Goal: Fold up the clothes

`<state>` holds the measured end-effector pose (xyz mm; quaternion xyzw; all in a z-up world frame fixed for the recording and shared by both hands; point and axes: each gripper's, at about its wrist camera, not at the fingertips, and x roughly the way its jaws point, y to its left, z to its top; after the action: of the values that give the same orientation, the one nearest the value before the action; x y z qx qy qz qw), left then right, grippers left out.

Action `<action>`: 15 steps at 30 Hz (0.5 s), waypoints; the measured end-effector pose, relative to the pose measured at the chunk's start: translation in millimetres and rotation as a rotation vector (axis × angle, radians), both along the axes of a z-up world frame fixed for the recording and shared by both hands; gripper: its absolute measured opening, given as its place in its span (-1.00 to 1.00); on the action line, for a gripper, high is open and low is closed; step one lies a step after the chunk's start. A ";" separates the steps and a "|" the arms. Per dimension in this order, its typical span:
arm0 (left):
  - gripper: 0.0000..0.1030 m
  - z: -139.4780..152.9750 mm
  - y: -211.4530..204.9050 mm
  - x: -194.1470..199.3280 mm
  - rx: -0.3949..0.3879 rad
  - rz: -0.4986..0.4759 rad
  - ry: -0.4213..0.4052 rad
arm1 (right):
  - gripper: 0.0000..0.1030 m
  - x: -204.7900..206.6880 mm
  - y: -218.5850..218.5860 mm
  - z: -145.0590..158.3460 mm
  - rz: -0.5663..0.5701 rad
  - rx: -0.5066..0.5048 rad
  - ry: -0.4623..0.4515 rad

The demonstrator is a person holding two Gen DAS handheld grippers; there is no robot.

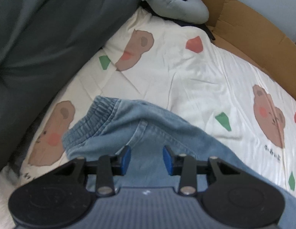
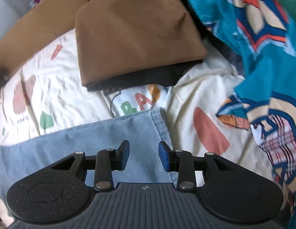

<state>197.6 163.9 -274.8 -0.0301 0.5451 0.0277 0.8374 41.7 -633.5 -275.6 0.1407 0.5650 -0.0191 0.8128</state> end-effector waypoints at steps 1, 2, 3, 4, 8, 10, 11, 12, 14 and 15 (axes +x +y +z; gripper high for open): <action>-0.36 -5.6 1.2 4.9 -0.006 0.006 -0.002 | -0.21 2.0 3.1 -4.9 0.030 -0.008 -0.002; -0.36 -10.3 2.7 8.0 -0.019 0.007 -0.012 | -0.21 3.3 5.9 -10.0 0.057 -0.017 -0.003; -0.37 -14.9 4.3 11.1 -0.032 0.008 -0.022 | -0.21 4.1 7.6 -14.7 0.075 -0.025 -0.004; -0.38 -19.0 7.6 12.9 -0.046 0.019 -0.031 | -0.22 4.5 8.1 -19.0 0.084 -0.031 -0.006; -0.47 -30.3 17.9 17.1 -0.073 0.063 -0.043 | -0.22 2.6 8.3 -22.3 0.066 -0.051 -0.019; -0.47 -36.1 20.5 20.5 -0.064 0.067 -0.043 | -0.21 3.3 12.0 -19.5 0.073 -0.065 -0.015; -0.47 -39.1 21.8 23.3 -0.064 0.068 -0.039 | -0.21 4.3 14.9 -17.9 0.087 -0.070 -0.020; -0.47 -42.3 23.2 25.8 -0.069 0.071 -0.037 | -0.21 5.0 18.3 -16.2 0.101 -0.077 -0.026; -0.47 -49.7 23.9 30.1 -0.064 0.067 -0.034 | -0.21 6.7 24.0 -14.5 0.105 -0.086 -0.030; -0.47 -53.7 23.8 32.6 -0.058 0.062 -0.033 | -0.21 7.5 26.6 -13.9 0.103 -0.090 -0.032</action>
<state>230.2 187.8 -328.5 -0.0717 0.5307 0.0372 0.8437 49.2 -606.9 -289.5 0.0750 0.5572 -0.0007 0.8270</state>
